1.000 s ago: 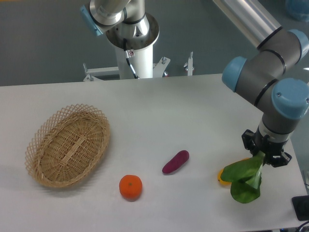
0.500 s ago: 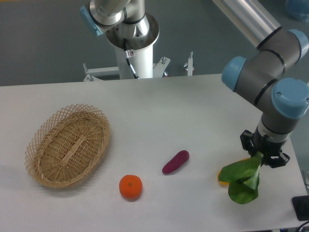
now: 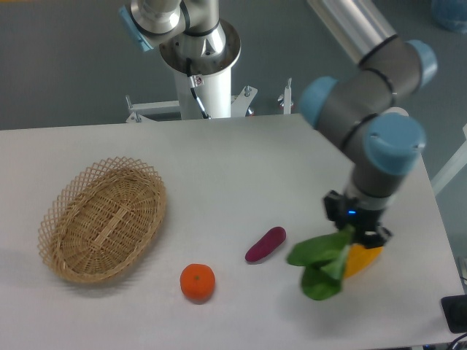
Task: Place the green vegetable in the basket
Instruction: 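Carry the bok choy over the orange toward the wicker basket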
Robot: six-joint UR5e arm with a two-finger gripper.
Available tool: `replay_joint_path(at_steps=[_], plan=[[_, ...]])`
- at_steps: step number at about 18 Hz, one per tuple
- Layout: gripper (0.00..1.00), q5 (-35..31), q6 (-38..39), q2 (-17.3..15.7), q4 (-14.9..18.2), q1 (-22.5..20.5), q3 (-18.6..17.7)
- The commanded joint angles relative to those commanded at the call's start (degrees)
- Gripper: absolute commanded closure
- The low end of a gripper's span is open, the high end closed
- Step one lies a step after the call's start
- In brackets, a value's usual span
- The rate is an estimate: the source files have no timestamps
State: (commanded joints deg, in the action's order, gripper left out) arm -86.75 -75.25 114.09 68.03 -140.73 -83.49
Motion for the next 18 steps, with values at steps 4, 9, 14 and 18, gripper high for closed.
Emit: replay_joint_path(at_steps=[4, 9, 14, 18], plan=[[0.69, 0.09, 5.28, -1.77, 0.0, 7.21, -1.33], [0.69, -0.44, 7.22, -4.31, -0.52, 14.6, -5.71], [0.69, -0.35, 7.05, -6.51, -0.7, 19.35, -12.04], [0.68, -0.53, 7.66, -6.95, -4.11, 22.77, -15.91]])
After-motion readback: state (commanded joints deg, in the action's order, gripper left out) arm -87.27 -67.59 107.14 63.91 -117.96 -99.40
